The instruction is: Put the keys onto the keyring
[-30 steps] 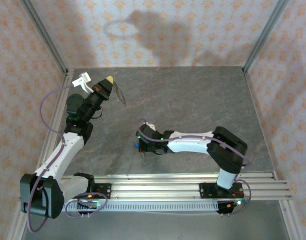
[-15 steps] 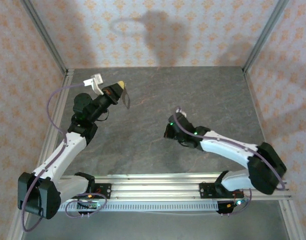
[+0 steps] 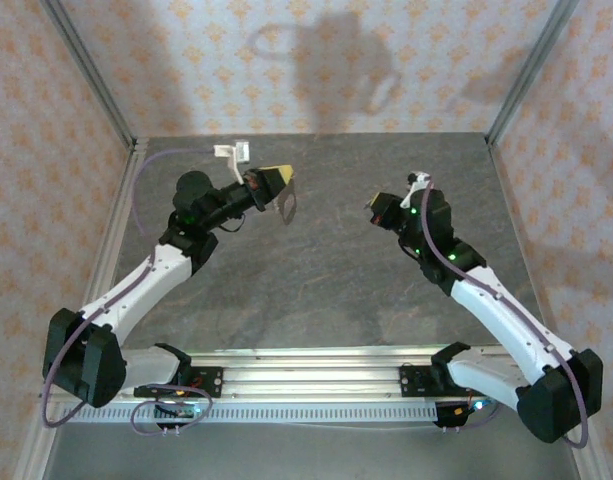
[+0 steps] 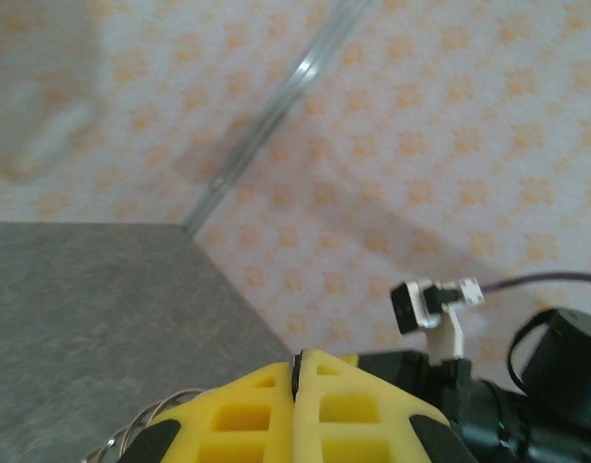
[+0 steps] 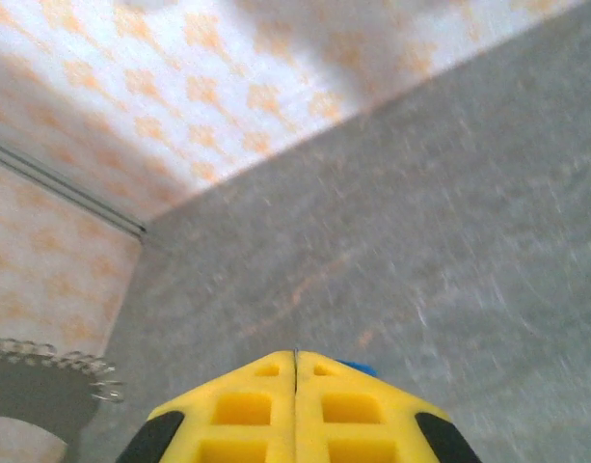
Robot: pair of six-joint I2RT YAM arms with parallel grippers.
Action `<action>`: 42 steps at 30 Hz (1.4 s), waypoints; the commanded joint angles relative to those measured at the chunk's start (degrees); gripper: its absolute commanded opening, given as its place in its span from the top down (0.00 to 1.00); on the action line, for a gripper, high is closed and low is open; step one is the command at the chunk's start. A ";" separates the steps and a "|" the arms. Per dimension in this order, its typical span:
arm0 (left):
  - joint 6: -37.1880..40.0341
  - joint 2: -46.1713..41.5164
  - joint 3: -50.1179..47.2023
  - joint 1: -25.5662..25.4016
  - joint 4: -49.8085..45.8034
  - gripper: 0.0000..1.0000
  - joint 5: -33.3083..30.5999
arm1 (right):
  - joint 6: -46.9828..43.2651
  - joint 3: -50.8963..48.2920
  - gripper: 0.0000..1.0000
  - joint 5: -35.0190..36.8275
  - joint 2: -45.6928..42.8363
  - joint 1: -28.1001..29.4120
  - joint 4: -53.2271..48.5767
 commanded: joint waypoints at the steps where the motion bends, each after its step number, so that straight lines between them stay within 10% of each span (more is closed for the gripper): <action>1: 3.22 1.63 5.68 -2.81 2.56 1.00 4.86 | -2.53 -0.92 1.00 -5.10 -2.19 -1.67 8.78; 42: 26.31 10.35 25.85 -12.21 -23.75 1.00 7.07 | -2.51 -0.53 1.00 -28.74 -7.65 -2.92 21.87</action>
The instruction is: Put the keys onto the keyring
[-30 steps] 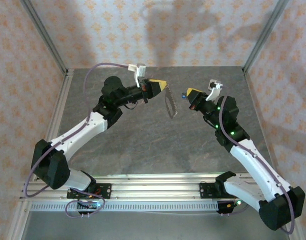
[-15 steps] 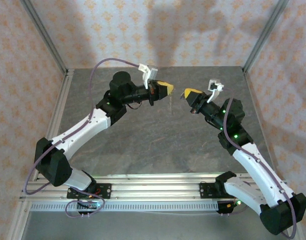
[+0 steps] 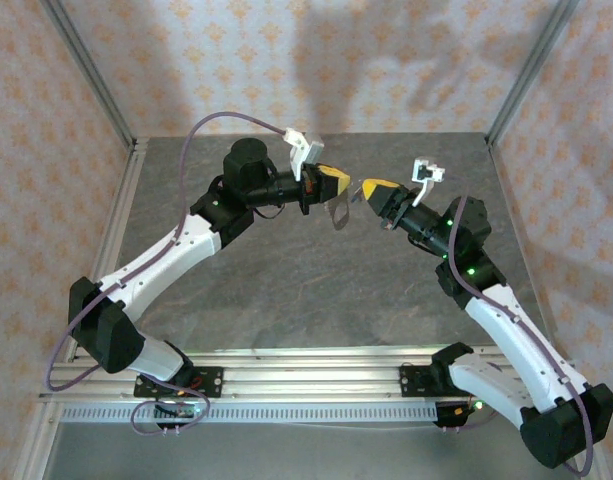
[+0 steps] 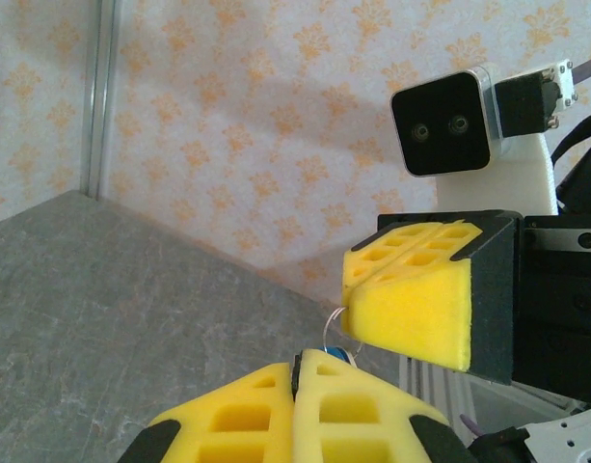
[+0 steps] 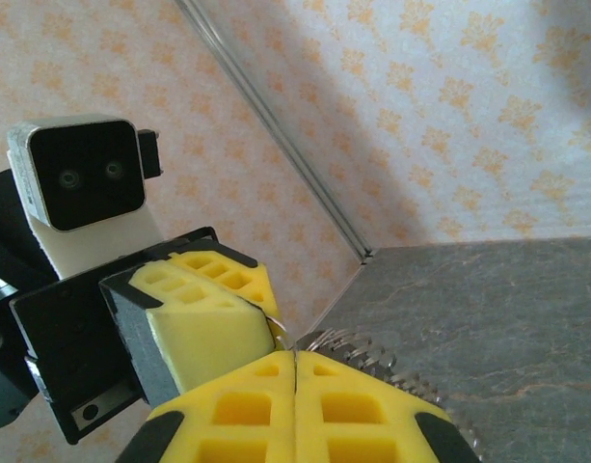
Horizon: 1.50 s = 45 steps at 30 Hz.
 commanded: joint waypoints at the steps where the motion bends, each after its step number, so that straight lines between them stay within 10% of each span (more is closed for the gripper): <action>1: 1.42 -1.19 2.16 -0.30 0.53 1.00 1.43 | 1.42 0.92 1.00 -2.06 0.13 -0.27 4.39; 45: 1.04 -0.26 3.19 -2.36 2.05 1.00 1.19 | 2.37 0.11 1.00 1.47 4.16 -0.37 4.90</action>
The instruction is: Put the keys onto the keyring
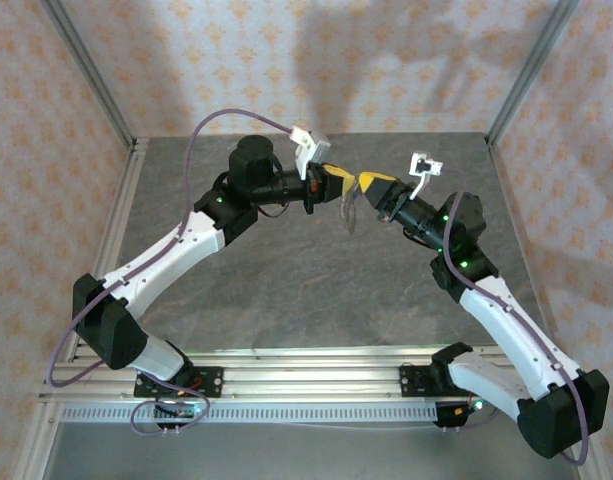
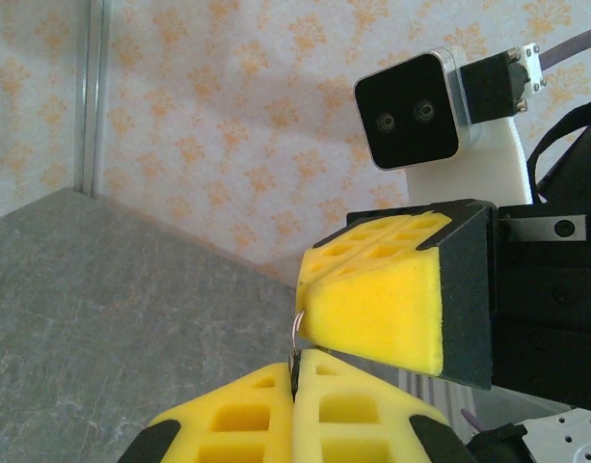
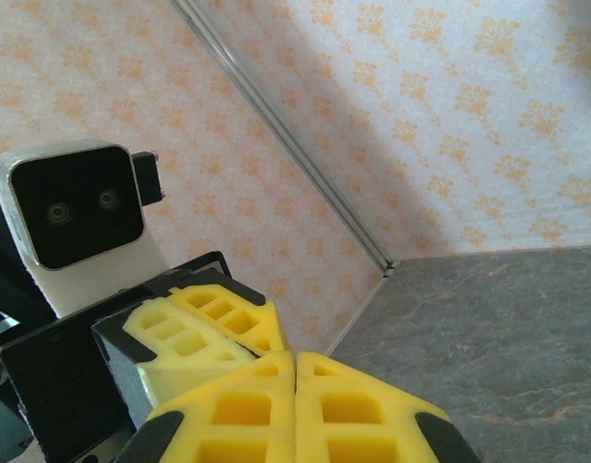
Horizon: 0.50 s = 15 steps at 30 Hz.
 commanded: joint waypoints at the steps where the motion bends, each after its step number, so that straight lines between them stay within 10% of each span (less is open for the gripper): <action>1: -0.28 -1.94 0.25 -1.27 4.85 1.00 1.10 | -1.75 0.01 1.00 1.66 0.76 -0.29 -1.28; 15: -0.92 -4.41 -2.27 -1.27 7.41 1.00 -1.93 | -0.69 -2.03 1.00 1.50 0.72 -1.54 -2.03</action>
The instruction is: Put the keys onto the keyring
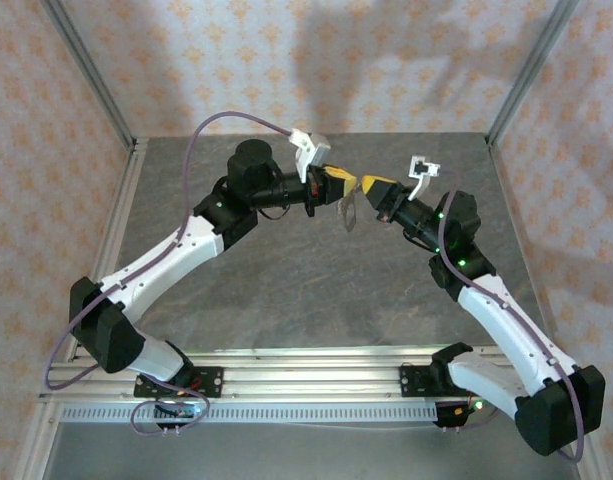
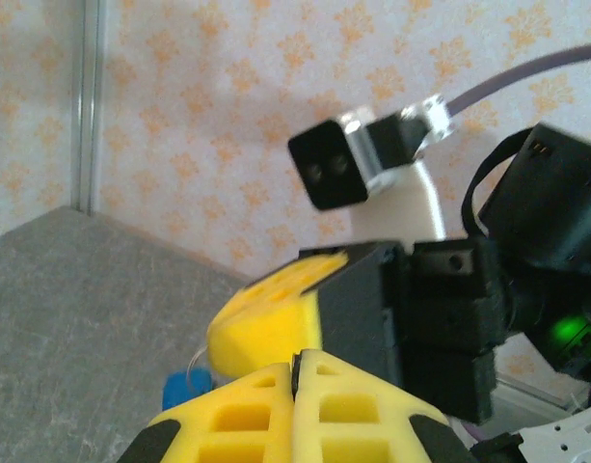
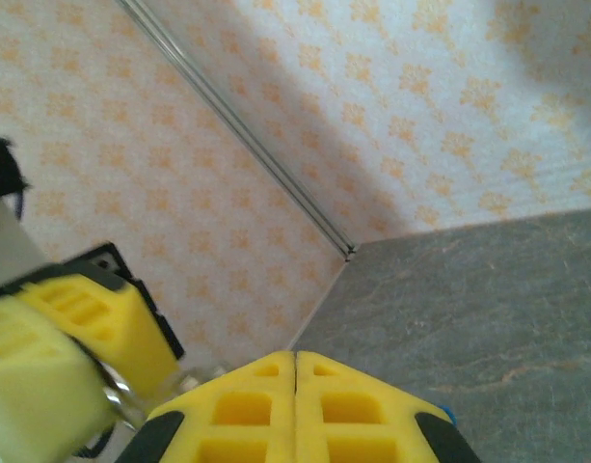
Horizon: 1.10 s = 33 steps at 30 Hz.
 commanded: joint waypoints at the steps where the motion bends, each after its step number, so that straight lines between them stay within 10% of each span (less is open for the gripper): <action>1: -0.70 -2.73 -0.69 -0.24 4.49 1.00 -0.56 | -0.17 -0.58 1.00 -0.57 -0.29 -0.12 0.87; 33: 0.71 -1.41 -0.14 -0.24 2.91 1.00 0.30 | 4.13 2.68 1.00 -5.37 -6.80 0.31 5.33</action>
